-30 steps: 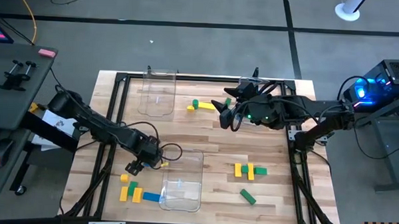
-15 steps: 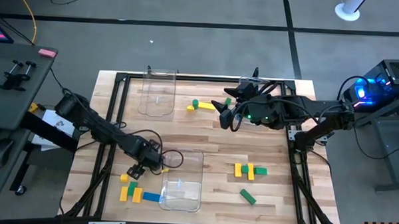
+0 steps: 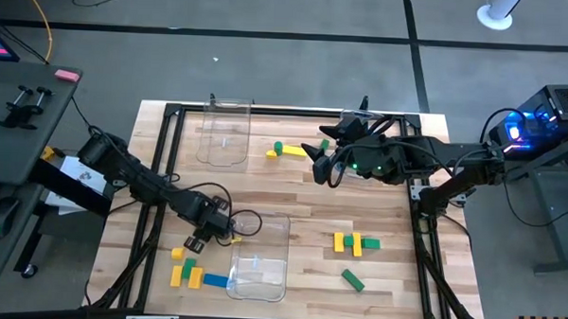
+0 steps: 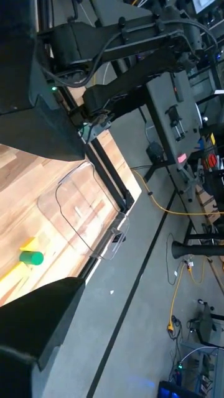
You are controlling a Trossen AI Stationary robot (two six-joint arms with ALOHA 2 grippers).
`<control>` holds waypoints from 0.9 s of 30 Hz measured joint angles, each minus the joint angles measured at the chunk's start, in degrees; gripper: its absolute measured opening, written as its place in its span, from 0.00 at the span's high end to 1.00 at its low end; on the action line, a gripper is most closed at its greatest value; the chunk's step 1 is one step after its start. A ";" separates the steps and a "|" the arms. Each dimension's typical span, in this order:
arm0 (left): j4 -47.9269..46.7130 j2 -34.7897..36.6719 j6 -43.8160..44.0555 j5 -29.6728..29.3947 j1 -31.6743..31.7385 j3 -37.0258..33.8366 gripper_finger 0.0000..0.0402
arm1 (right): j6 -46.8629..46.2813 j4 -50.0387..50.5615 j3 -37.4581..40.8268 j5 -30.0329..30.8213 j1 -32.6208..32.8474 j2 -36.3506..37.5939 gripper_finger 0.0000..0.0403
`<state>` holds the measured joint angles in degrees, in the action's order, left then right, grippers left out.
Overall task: Sort blocks
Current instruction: Put the blue block into the top right transparent bin
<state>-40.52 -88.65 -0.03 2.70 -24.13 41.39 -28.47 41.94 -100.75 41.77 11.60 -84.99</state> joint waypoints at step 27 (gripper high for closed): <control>36.69 3.22 -11.50 -11.58 25.49 22.85 0.76 | -3.08 0.06 -0.04 3.13 3.42 3.21 0.21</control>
<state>-3.83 -85.43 -11.54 -8.87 1.36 64.25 -31.54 42.00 -100.79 44.90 15.03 -81.78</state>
